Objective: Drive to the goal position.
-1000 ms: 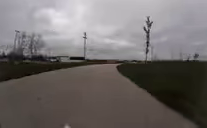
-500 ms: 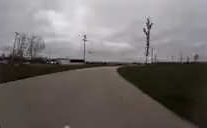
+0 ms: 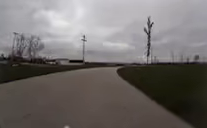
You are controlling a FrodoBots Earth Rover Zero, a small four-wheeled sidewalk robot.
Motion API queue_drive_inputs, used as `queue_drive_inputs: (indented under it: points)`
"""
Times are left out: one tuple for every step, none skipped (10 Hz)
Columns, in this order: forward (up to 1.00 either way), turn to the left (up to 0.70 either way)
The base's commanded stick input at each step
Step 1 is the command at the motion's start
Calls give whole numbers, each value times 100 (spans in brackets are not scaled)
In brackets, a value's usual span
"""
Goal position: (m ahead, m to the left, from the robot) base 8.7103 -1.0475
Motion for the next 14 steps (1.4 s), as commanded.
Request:
queue_drive_inputs:
  points:
    - [100,0]
    - [100,0]
    - [100,0]
    - [100,0]
    - [100,0]
    - [100,0]
    - [100,0]
    - [100,0]
    - [100,0]
    - [100,0]
    - [100,0]
    - [100,0]
    - [100,0]
    - [100,0]
